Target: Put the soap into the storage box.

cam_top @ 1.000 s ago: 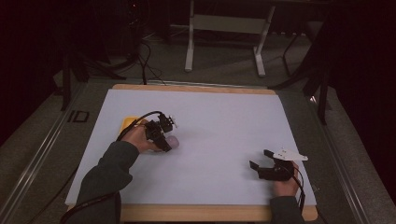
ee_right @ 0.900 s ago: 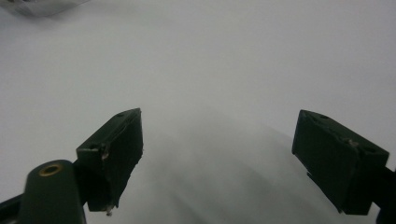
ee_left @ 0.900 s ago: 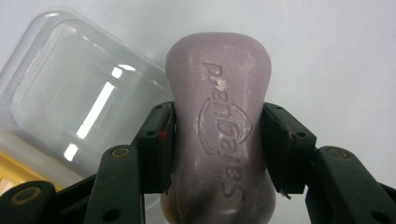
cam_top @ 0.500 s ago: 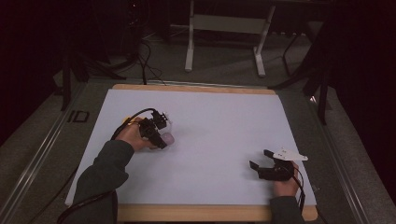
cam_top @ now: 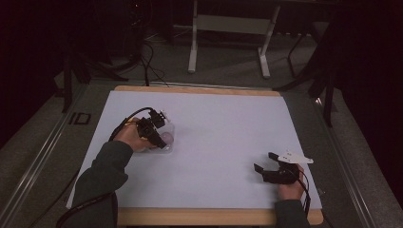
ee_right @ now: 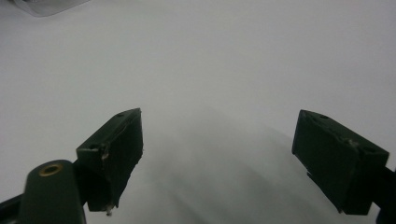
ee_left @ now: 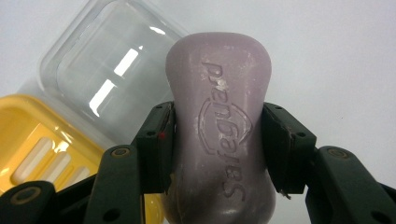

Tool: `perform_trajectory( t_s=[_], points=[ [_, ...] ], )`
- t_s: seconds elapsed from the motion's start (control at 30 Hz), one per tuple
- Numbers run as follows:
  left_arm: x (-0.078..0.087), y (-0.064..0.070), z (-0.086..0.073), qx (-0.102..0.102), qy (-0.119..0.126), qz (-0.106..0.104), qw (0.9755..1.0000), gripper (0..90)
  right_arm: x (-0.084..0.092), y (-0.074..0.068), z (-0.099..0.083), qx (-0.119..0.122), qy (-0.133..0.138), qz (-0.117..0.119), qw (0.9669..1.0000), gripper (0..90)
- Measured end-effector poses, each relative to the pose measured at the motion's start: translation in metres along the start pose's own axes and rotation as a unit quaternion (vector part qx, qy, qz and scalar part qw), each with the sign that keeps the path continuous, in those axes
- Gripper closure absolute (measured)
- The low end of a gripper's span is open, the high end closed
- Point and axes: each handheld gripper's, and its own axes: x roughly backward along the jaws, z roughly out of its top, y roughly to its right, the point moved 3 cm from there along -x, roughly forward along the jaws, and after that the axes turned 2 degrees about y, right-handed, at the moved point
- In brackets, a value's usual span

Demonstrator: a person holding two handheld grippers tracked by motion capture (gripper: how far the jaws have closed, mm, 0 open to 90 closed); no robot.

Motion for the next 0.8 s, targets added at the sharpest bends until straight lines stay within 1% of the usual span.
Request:
perform_trajectory(
  t_s=[0.1,0.17,0.23,0.3,0.33,0.37,0.5,0.6,0.63,0.67,0.8],
  points=[
    [0.001,-0.002,-0.001,0.008,0.002,0.0,1.0,49.2,0.0,0.0,0.0,0.0,0.0,0.0,1.0,16.1],
    [0.001,-0.003,-0.002,0.006,0.0,0.002,1.0,49.2,0.0,0.0,0.0,0.0,0.0,0.0,1.0,16.1],
    [0.002,-0.004,-0.003,0.009,0.001,0.002,1.0,49.2,0.0,0.0,0.0,0.0,0.001,0.0,1.0,16.0],
    [0.003,-0.006,-0.004,0.018,0.004,0.002,0.9998,49.2,0.0,0.0,0.0,0.0,0.0,0.0,1.0,16.0],
    [0.003,-0.007,-0.005,0.017,0.004,0.003,0.9998,49.2,0.0,0.0,0.0,0.0,0.0,0.0,1.0,16.1],
    [0.004,-0.008,-0.005,0.023,0.005,0.005,0.9997,49.2,0.0,0.0,0.0,0.0,0.0,0.0,1.0,16.1],
    [0.006,-0.011,-0.008,0.031,0.004,0.01,0.9995,49.2,0.0,0.0,0.0,0.0,0.001,0.0,1.0,16.0],
    [0.008,-0.014,-0.009,0.035,0.007,0.014,0.9993,49.2,0.0,0.0,0.0,0.0,0.0,0.0,1.0,16.1],
    [0.009,-0.014,-0.009,0.04,0.009,0.014,0.9991,49.2,0.0,0.0,0.0,0.0,0.001,0.0,1.0,16.0],
    [0.009,-0.015,-0.009,0.039,0.009,0.017,0.999,49.2,0.0,0.0,0.0,0.0,0.001,-0.001,1.0,16.1],
    [0.013,-0.019,-0.01,0.052,0.015,0.023,0.9983,49.2,0.0,0.0,0.0,0.0,0.001,-0.001,1.0,16.0]
  ],
)
